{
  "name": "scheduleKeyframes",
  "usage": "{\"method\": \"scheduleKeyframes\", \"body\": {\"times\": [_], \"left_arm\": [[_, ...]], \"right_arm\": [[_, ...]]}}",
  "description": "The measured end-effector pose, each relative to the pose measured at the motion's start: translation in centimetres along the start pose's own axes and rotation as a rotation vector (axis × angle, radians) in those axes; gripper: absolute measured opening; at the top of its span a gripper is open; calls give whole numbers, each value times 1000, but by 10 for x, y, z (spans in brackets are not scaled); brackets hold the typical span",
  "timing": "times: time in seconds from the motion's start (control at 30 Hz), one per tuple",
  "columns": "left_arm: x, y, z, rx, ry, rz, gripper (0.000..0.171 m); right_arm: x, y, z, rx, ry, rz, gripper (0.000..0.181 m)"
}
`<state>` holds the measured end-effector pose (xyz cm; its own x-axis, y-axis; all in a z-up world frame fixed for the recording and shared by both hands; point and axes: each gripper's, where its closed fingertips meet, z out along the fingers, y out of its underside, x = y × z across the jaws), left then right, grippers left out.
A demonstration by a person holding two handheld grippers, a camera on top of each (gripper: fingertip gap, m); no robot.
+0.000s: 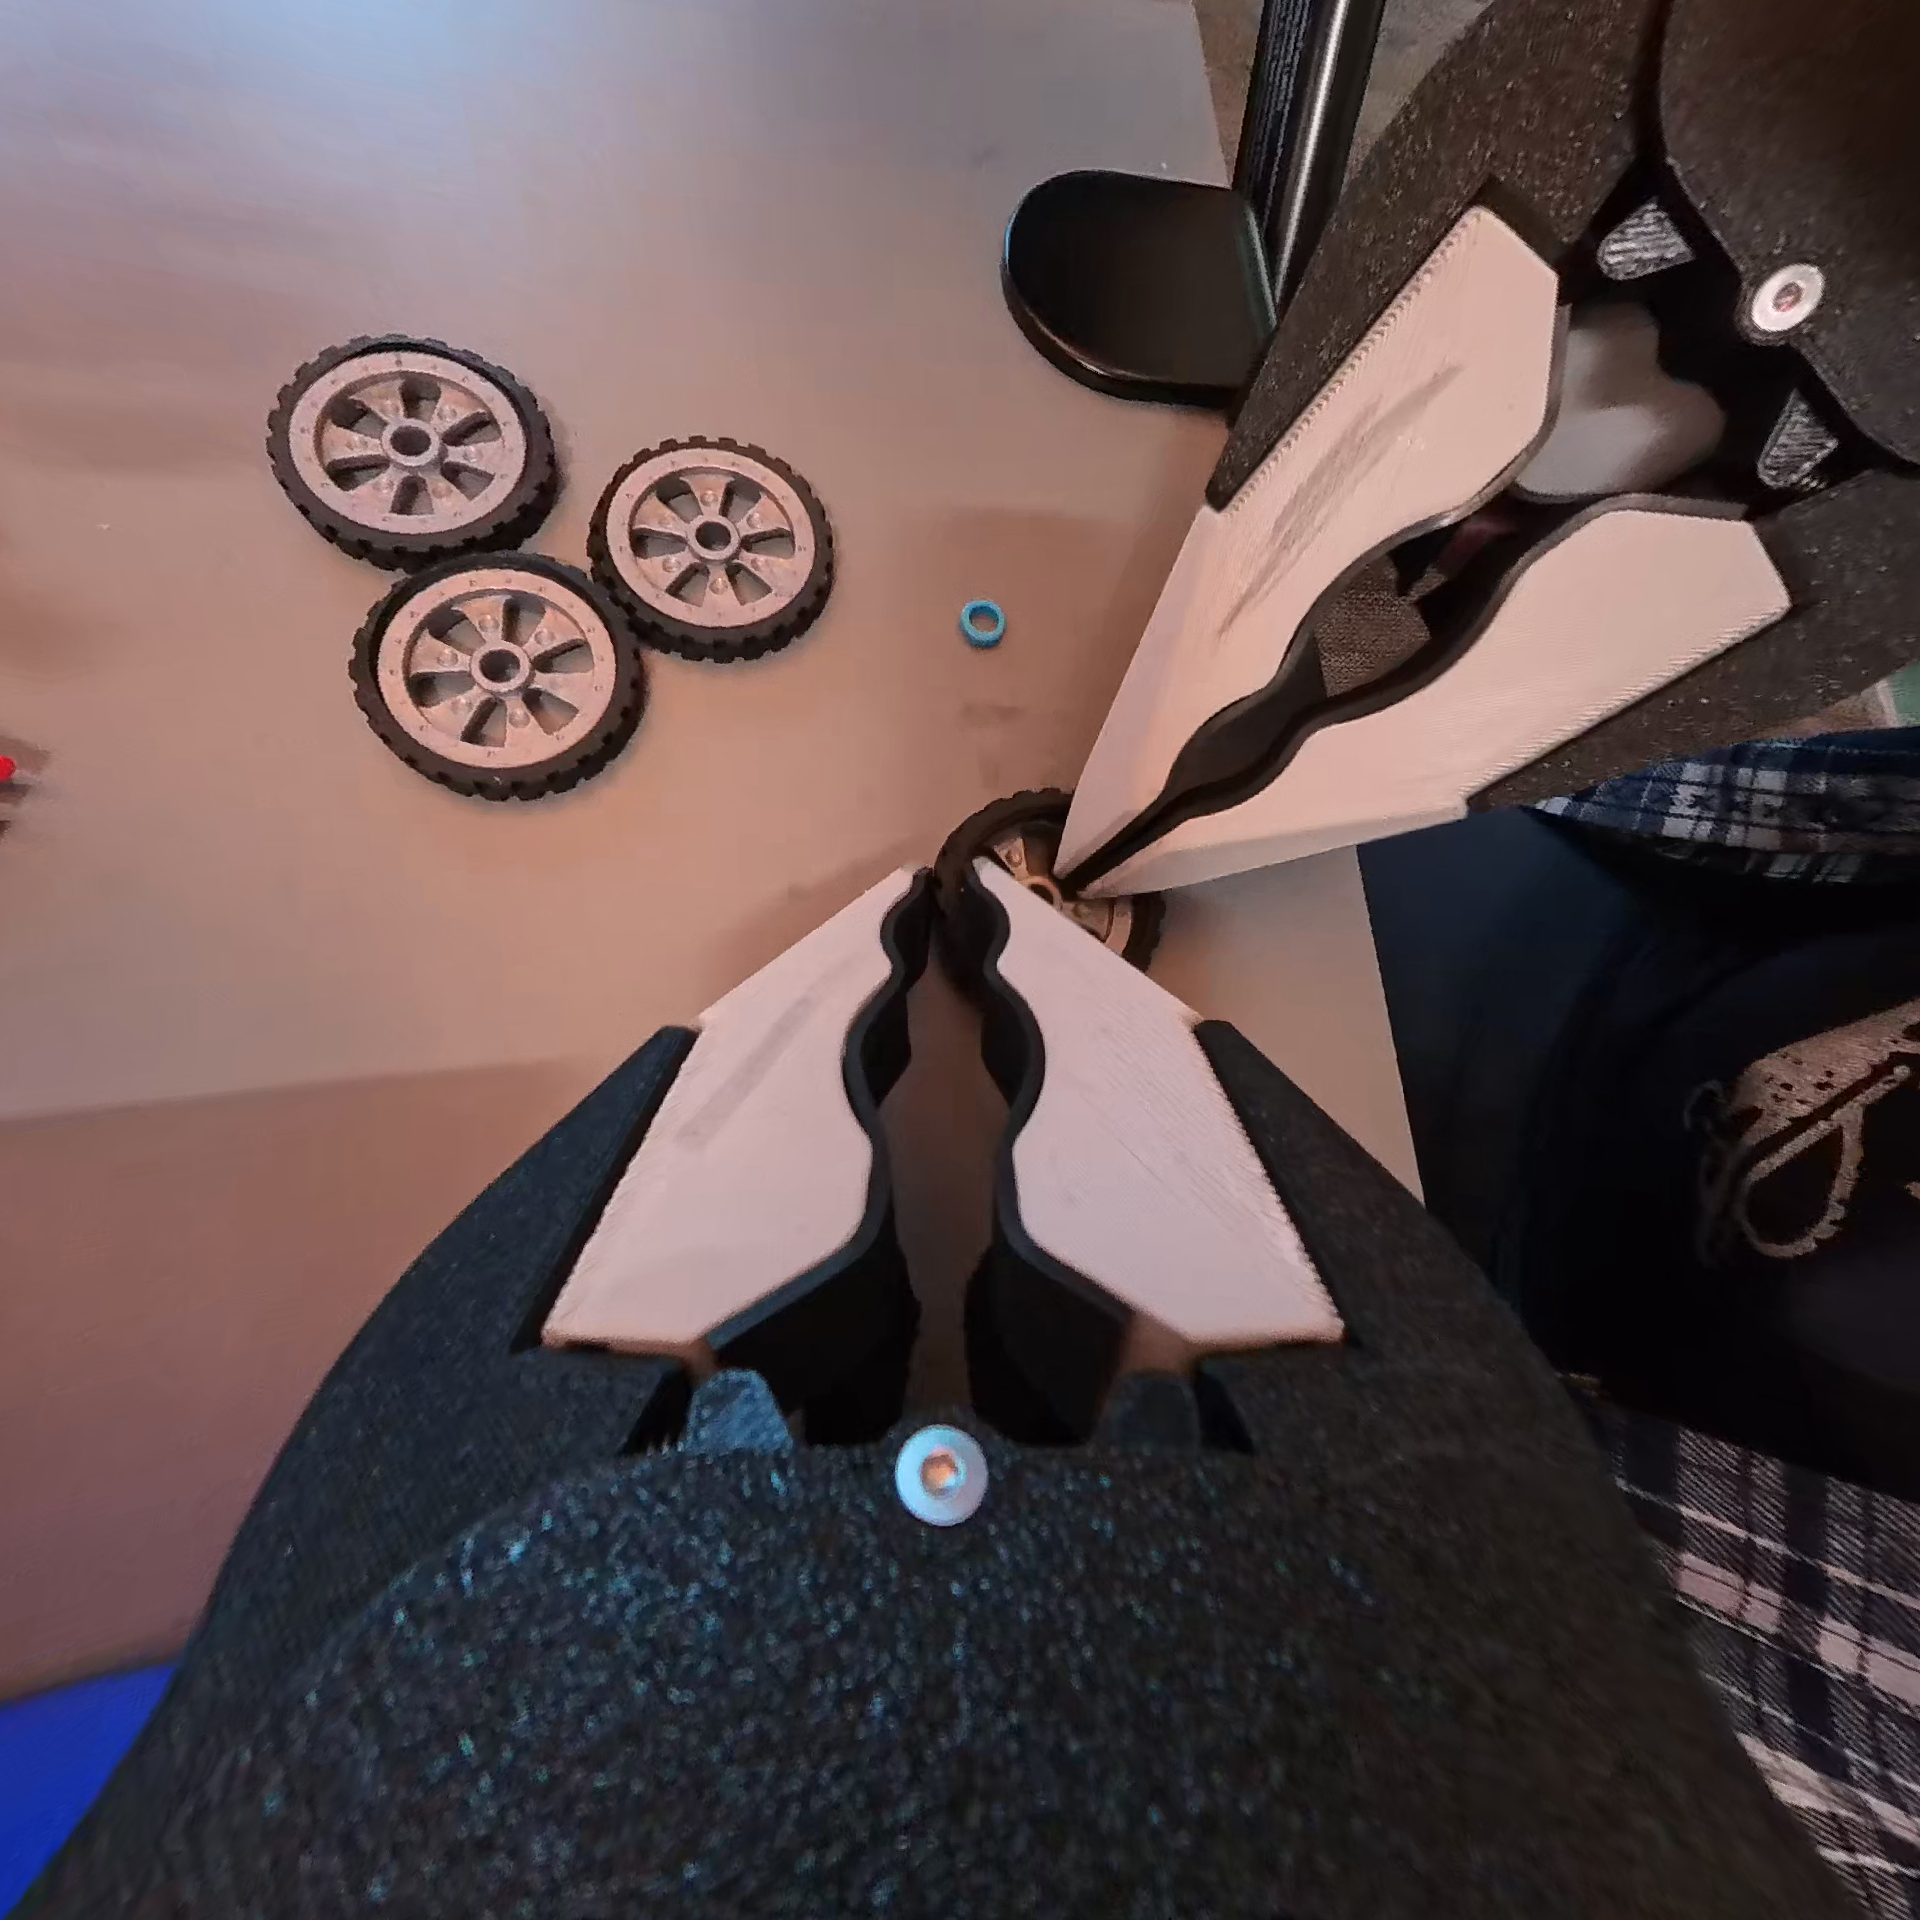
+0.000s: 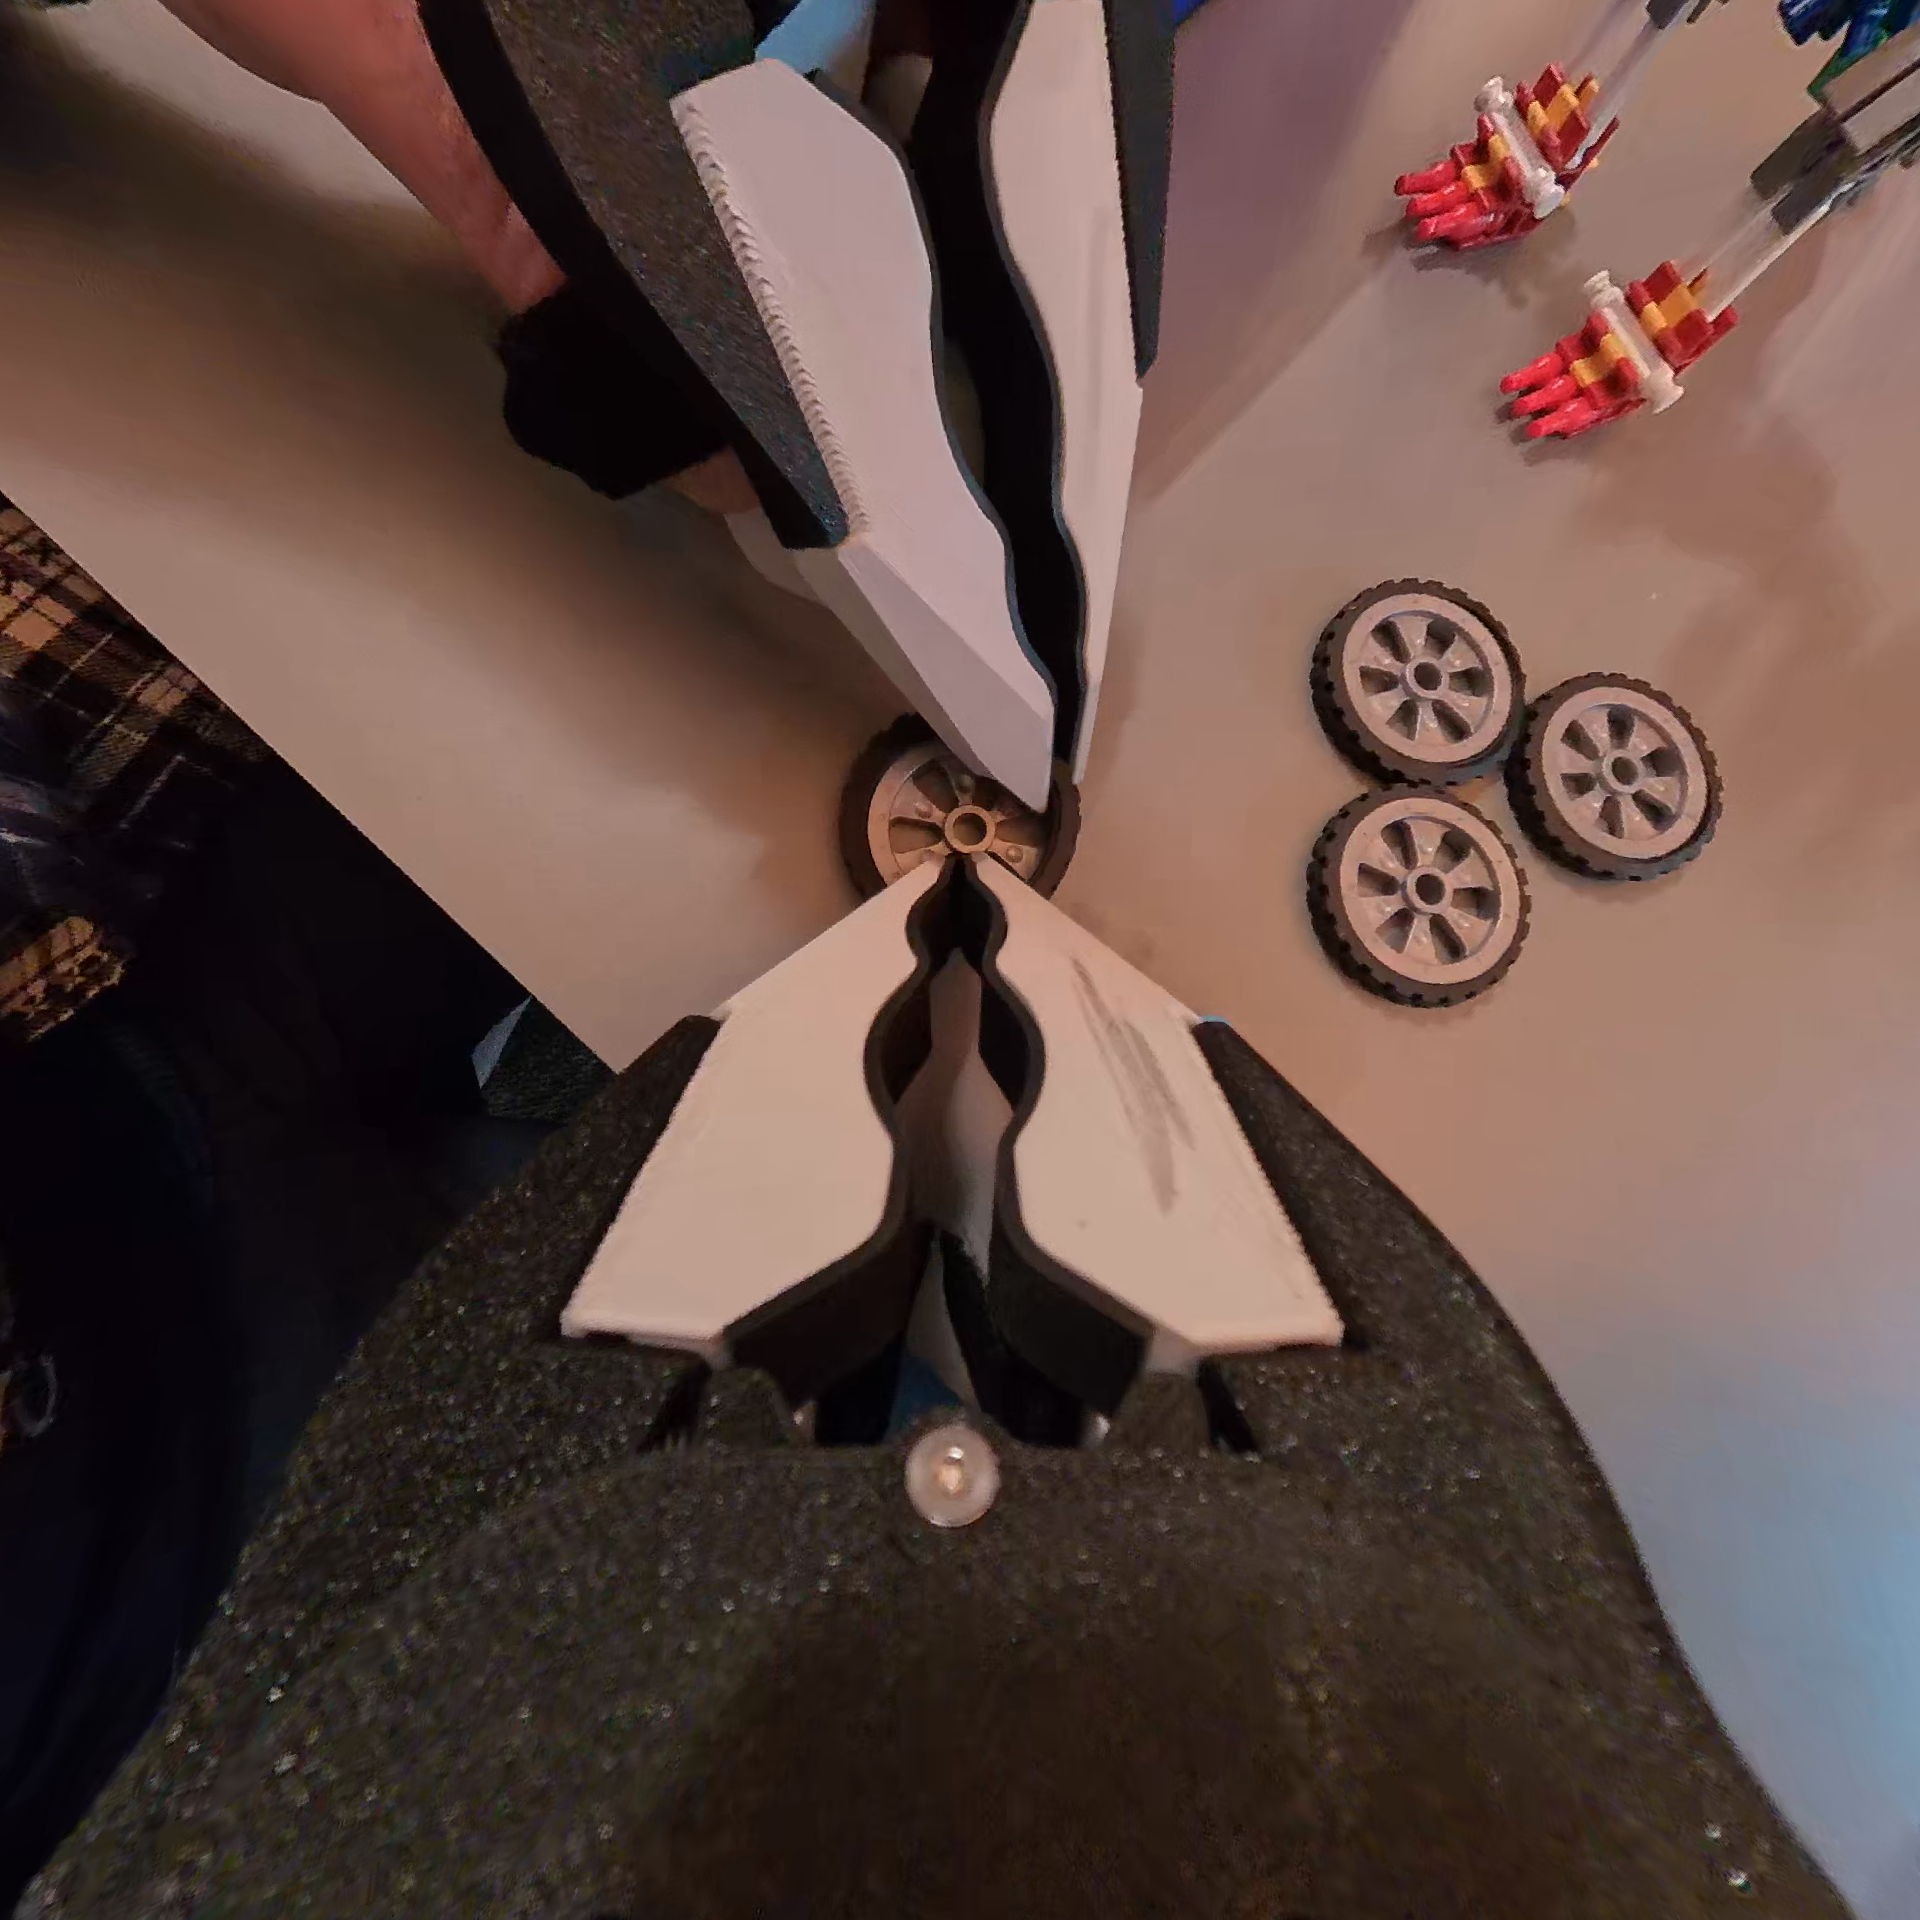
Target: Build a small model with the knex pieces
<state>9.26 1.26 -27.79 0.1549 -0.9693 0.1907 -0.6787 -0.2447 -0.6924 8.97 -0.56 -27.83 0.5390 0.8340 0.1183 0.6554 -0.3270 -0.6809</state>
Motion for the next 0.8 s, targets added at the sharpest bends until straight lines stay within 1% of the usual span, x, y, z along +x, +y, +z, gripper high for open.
{"method": "scheduleKeyframes", "body": {"times": [0.13, 0.17, 0.2, 0.23, 0.3, 0.33, 0.4, 0.5, 0.6, 0.67, 0.8], "left_arm": [[-1, -1, 1, 4, -1, -1, 5], [-2, -1, 0, 6, -22, 20, 7], [-5, -1, -1, 6, -63, 45, 13], [-4, -1, -3, 8, -88, 73, 14], [0, -9, -12, 48, -152, 149, 8], [2, -15, -19, 73, -194, 176, 6], [11, -20, -27, 89, -226, 223, 6], [22, -9, -19, 26, -227, 276, 6], [19, 7, -5, -31, -236, 270, 4], [19, 8, -3, -10, -243, 271, 3], [18, 7, -2, -7, -244, 278, 3]], "right_arm": [[1, 0, 0, -2, 17, -16, 1], [1, 0, 0, -3, 20, -15, 1], [1, 0, 0, -3, 19, -6, 0], [1, 0, 0, -4, 16, 1, 0], [1, -1, 0, -2, 24, 4, 0], [1, 0, 0, -1, 29, 4, 1], [1, 0, -1, -5, 32, 6, 0], [1, 0, -1, -3, 31, 11, 0], [1, 0, -1, -6, 30, 19, 0], [0, 0, -2, -12, 38, 12, 1], [5, -3, -5, -9, 72, -22, 1]]}}
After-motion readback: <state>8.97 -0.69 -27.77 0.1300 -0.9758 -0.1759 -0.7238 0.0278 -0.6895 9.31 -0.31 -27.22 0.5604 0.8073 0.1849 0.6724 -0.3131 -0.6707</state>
